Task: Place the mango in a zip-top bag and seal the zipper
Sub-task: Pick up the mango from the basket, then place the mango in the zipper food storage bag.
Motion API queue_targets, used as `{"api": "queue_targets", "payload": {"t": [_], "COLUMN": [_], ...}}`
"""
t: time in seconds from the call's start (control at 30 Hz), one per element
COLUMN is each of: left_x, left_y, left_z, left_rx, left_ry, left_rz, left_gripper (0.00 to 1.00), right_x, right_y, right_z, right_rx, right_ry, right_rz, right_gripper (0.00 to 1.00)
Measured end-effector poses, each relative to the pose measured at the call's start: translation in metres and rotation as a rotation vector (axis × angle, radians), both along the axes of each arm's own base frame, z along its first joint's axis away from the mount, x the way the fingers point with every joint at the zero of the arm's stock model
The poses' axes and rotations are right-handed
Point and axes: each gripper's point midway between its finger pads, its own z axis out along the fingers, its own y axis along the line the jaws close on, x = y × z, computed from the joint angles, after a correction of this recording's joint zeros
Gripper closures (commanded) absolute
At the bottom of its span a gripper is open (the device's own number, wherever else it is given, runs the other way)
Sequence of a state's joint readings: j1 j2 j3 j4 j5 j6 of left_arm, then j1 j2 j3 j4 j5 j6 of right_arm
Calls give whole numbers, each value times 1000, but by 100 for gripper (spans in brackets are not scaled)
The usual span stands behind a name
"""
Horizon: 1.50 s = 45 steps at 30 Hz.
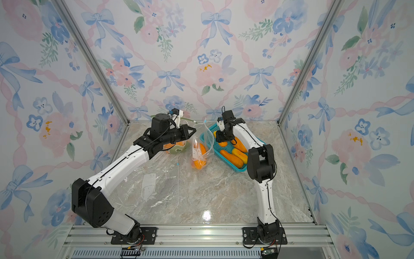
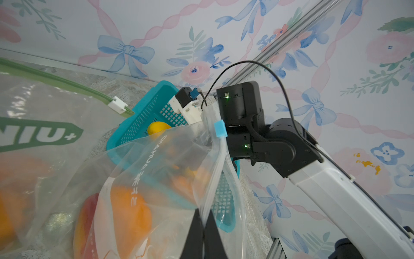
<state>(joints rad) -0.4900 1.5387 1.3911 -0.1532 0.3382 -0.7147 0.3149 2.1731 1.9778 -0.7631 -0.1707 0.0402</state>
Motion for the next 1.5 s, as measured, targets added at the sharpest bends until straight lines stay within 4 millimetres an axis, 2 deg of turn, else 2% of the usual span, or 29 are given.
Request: {"api": "queue_targets", "payload": {"t": [0.13,0.27,0.37,0.47,0.63,0.77,1.03,1.27,1.5], "left_x": [0,0,-1,-2,0,2,3,3,3], "left_y": [0,0,-1,-3,-6,-8,-8,-8,-7], "left_z": [0,0,0,-1,-5,-10,-9,-9,-9], "left_rx": [0,0,1,2,8,13,12,13,14], "left_ry": [0,0,0,0,6,15,10,10,10], "left_rz": [0,0,-2,-8,-13,-13,-14,-14,-10], "left_gripper": [100,100,100,100,100,100,100,100,100], "right_x": [-18,-43,-69,-94,-125,-136,-136,-131,-126], "right_y": [-5,-7,1,17,51,75,90,101,99], "right_z": [71,132,164,191,217,219,208,180,153], "right_rx": [93,195,272,359,477,525,532,499,453], "right_ry": [-154,-300,-386,-460,-538,-565,-562,-514,-473], "right_rz": [-55,-87,-85,-62,-5,24,14,11,-17], "right_gripper": [78,77,75,74,73,72,71,71,70]}}
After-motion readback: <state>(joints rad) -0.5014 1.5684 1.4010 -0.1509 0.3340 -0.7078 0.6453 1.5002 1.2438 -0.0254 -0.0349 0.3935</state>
